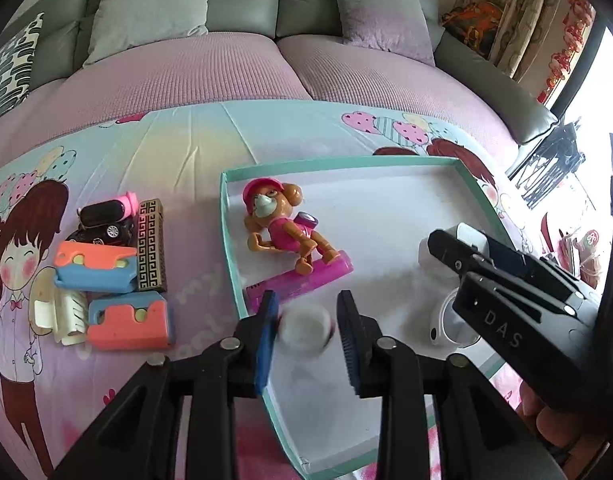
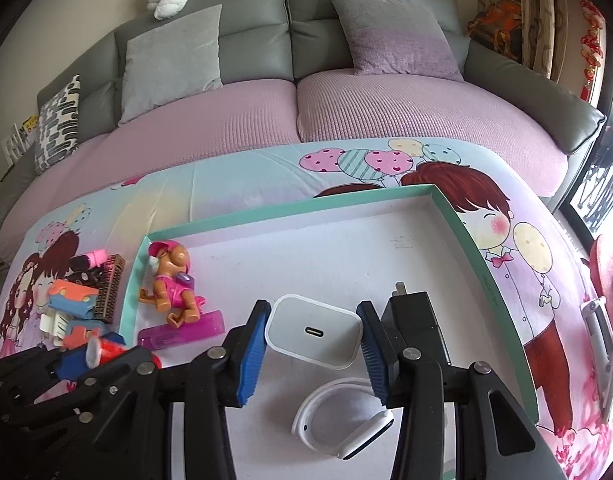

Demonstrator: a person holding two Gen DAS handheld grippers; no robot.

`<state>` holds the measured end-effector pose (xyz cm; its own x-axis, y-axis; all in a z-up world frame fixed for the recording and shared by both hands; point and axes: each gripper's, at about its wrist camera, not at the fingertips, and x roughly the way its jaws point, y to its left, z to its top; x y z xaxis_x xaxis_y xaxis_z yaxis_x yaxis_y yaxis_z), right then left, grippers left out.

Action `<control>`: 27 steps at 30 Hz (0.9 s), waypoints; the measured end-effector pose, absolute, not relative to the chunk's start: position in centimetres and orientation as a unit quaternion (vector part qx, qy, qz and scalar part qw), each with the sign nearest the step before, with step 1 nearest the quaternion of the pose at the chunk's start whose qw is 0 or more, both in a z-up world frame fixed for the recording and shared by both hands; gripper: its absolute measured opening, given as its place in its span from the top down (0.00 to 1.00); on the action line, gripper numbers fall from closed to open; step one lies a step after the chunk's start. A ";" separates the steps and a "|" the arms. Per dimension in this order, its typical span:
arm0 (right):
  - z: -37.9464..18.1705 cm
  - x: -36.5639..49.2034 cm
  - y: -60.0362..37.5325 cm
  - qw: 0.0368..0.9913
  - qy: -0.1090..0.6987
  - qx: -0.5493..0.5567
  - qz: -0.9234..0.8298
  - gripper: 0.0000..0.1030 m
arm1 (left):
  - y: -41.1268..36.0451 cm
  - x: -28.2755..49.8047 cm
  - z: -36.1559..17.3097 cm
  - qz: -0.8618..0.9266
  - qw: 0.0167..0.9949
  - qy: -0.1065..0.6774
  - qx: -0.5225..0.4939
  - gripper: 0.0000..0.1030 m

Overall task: Organize rigid objects
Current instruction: 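Lower the adapter and glue bottle into the tray and open both tools, then move both tools out of the tray back toward the item pile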

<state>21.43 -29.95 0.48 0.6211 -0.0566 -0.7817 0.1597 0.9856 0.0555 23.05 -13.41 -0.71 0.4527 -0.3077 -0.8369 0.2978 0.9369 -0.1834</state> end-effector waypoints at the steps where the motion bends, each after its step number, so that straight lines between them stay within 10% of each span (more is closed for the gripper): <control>1: 0.5 21.4 -30.0 0.898 0.431 0.059 -0.062 0.54 | -13.3 23.1 -0.6 -0.176 0.853 0.491 -0.006 0.55; 15: 2.5 20.7 -30.2 0.913 0.397 0.053 -0.071 0.47 | -12.3 22.4 2.1 -0.155 0.880 0.449 -0.006 0.27; 27: 2.3 20.8 -30.1 0.918 0.388 0.053 -0.069 0.13 | -9.7 23.4 1.7 -0.093 0.888 0.448 -0.037 0.26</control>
<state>20.85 -30.05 2.34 0.6894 -0.0859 -0.7192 0.1682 0.9848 0.0435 23.38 -9.69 1.73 0.5816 -0.1979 -0.7891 0.1320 0.9801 -0.1485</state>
